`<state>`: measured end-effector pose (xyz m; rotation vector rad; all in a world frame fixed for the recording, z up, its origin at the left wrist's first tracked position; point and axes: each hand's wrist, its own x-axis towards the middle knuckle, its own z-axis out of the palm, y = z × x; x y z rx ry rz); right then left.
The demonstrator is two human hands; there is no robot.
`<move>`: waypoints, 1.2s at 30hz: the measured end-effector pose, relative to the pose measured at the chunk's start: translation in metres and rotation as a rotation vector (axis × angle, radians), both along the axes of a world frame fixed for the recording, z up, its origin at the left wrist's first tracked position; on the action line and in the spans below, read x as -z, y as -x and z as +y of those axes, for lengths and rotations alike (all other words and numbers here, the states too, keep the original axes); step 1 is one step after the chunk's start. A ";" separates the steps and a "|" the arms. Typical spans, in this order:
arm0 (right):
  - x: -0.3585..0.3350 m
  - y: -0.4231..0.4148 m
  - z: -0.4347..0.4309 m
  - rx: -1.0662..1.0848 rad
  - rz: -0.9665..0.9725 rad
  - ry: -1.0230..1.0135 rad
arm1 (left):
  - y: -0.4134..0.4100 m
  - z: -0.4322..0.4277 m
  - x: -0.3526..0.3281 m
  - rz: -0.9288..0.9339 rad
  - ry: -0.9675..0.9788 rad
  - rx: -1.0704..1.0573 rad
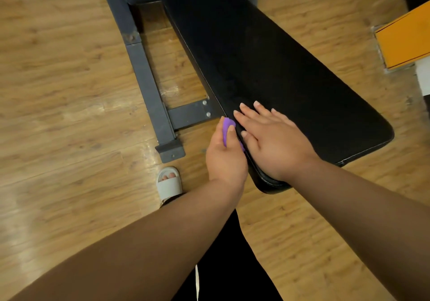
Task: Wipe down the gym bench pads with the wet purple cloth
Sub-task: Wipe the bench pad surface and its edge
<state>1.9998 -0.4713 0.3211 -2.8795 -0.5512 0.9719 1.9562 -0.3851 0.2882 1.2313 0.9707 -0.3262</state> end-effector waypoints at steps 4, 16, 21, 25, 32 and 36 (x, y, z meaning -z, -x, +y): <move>0.001 0.000 0.000 0.004 -0.004 -0.003 | -0.022 0.005 0.008 0.082 0.037 -0.114; 0.003 0.001 -0.001 -0.001 -0.041 0.001 | -0.020 -0.002 0.008 0.096 0.009 -0.144; 0.004 0.000 -0.003 -0.001 -0.028 -0.012 | 0.005 -0.014 -0.003 0.074 0.036 -0.146; 0.004 -0.001 -0.003 -0.007 -0.020 -0.016 | 0.000 -0.014 0.000 0.100 0.102 -0.233; 0.005 0.000 -0.003 -0.007 -0.025 -0.023 | -0.002 -0.014 0.002 0.081 0.144 -0.272; 0.007 0.000 -0.004 -0.014 -0.027 -0.015 | 0.010 -0.018 0.002 0.041 0.130 -0.272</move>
